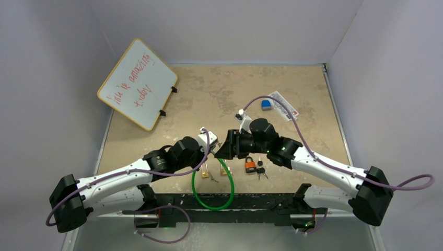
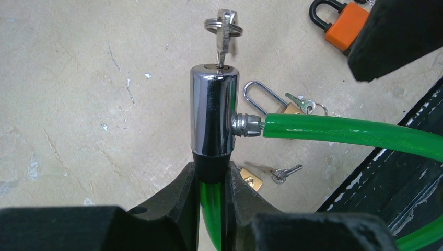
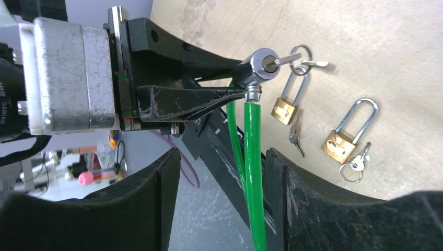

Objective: Lock with the key
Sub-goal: Lock the lock.

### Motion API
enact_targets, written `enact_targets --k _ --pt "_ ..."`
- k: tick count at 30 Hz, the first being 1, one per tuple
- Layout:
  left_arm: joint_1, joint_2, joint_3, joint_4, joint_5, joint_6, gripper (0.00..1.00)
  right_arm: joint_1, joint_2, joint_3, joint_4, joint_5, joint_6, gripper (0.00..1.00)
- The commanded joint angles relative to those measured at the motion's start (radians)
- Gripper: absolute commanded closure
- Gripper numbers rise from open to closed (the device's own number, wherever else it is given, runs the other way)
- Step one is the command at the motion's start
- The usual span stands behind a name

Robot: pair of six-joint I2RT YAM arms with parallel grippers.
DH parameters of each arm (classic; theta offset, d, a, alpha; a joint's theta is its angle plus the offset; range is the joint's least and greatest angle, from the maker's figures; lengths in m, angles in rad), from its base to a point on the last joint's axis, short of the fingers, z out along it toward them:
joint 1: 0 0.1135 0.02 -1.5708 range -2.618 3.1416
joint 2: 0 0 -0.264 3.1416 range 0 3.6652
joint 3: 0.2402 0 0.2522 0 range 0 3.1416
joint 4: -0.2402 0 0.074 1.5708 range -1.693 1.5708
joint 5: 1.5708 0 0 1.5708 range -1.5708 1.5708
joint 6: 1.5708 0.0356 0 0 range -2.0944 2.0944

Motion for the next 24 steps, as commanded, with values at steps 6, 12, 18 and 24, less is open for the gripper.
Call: enact_targets --k 6,12,18,24 --pt "-0.002 -0.019 0.05 0.051 0.019 0.018 1.0 -0.062 -0.018 0.053 -0.087 0.149 0.106 0.49" --pt "-0.002 -0.02 0.048 0.057 0.032 0.017 1.0 -0.112 0.063 0.081 0.033 0.03 0.148 0.53" --pt "-0.001 -0.015 0.048 0.059 0.035 0.018 1.0 -0.123 0.119 0.114 0.049 0.023 0.169 0.56" --pt "-0.001 -0.015 0.048 0.058 0.032 0.017 1.0 -0.124 0.151 0.134 0.045 0.019 0.164 0.63"
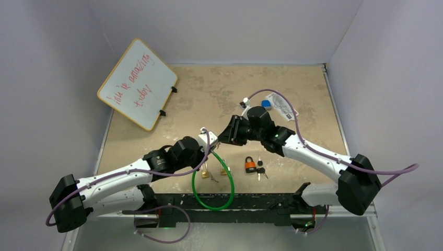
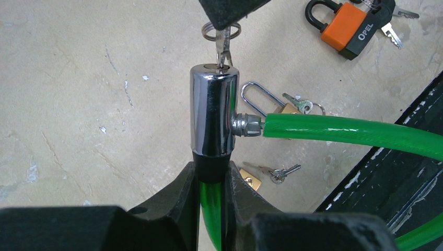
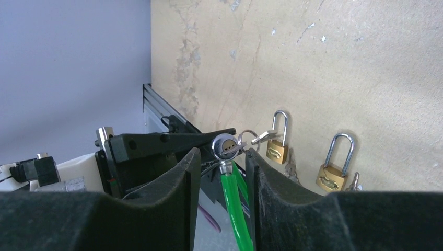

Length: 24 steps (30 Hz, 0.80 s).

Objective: Lock with the key
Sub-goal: Lock the lock.

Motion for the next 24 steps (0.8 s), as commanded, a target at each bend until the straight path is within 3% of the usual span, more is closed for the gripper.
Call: enact_targets --k 1,24 --pt "-0.001 -0.014 0.047 0.055 0.021 0.009 1.0 -0.005 0.017 0.052 0.024 -0.031 0.008 0.63" --pt "-0.003 -0.054 0.038 0.066 0.035 0.005 1.0 -0.015 0.079 0.061 0.039 -0.115 -0.034 0.74"
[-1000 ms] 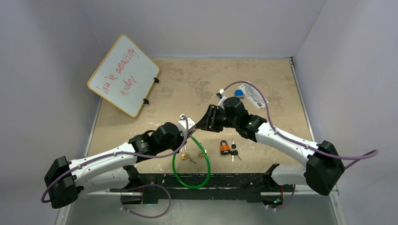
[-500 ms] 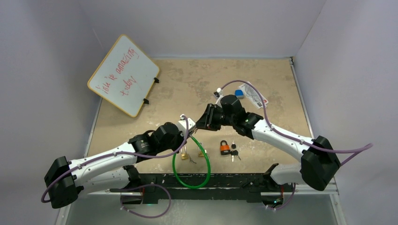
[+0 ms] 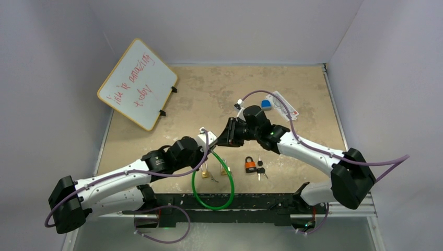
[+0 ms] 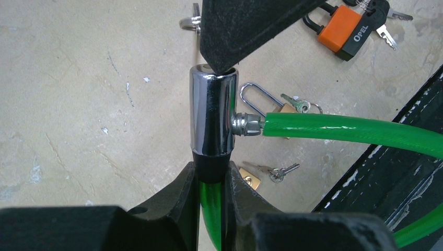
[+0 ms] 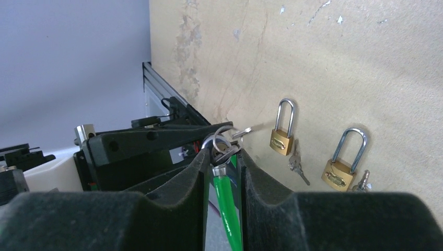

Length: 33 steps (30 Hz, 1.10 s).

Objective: Lock with the key
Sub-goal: Lock the lock.

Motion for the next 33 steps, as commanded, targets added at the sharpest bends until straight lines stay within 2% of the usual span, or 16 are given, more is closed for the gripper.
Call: enact_targets --k 1,8,14,17,22,27,33 --pt "-0.003 -0.036 0.037 0.071 0.034 -0.001 1.0 -0.013 0.002 0.033 0.04 -0.018 -0.023 0.74" --pt "-0.003 -0.032 0.037 0.075 0.046 -0.001 1.0 -0.041 -0.001 0.019 0.078 -0.047 -0.02 0.76" --pt "-0.003 -0.025 0.037 0.076 0.05 -0.001 1.0 -0.048 -0.008 0.0 0.18 -0.151 -0.046 0.89" --pt "-0.003 -0.021 0.037 0.08 0.063 0.001 1.0 -0.048 -0.007 0.015 0.192 -0.203 -0.169 0.96" --pt "-0.004 -0.019 0.039 0.09 0.085 -0.001 1.0 -0.047 -0.029 0.02 0.212 -0.245 -0.383 1.0" --pt "-0.004 -0.033 0.037 0.098 0.102 -0.001 1.0 -0.047 -0.044 -0.005 0.265 -0.326 -0.525 0.99" --pt "-0.003 -0.03 0.046 0.089 0.151 0.005 1.0 -0.046 -0.035 -0.026 0.32 -0.394 -0.58 0.92"
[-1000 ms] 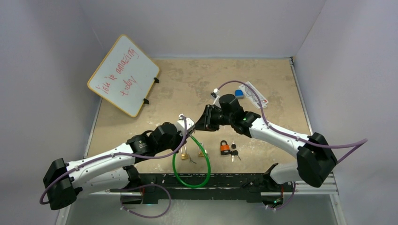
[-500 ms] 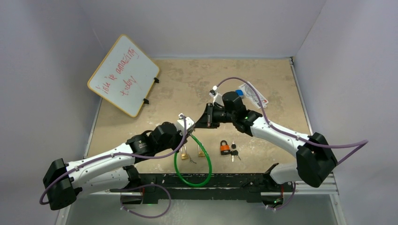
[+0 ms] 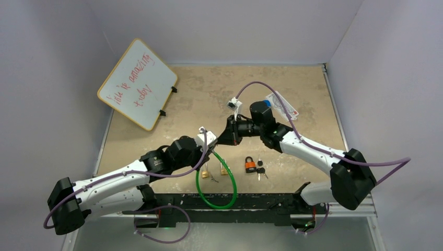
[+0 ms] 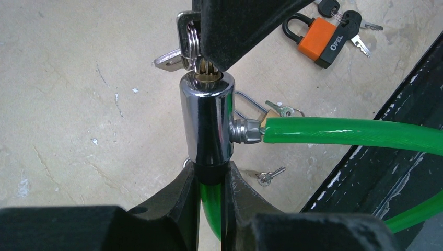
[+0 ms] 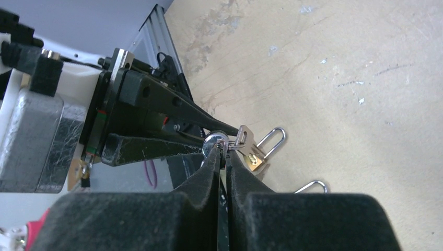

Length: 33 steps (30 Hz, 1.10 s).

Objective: Lock with the key
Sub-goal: Lock the lock.

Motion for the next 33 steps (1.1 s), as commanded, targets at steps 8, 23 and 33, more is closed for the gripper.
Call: enact_targets --k 8,23,33 --pt "-0.004 -0.005 0.05 0.06 0.122 0.008 1.0 0.004 -0.012 0.004 0.119 -0.065 -0.042 0.83" --pt "-0.005 -0.051 0.046 0.03 0.087 0.0 1.0 -0.003 0.017 0.026 0.1 -0.061 0.036 0.8" --pt "-0.004 -0.053 0.045 0.025 0.057 -0.008 1.0 -0.003 0.004 -0.015 0.112 -0.146 0.025 0.89"
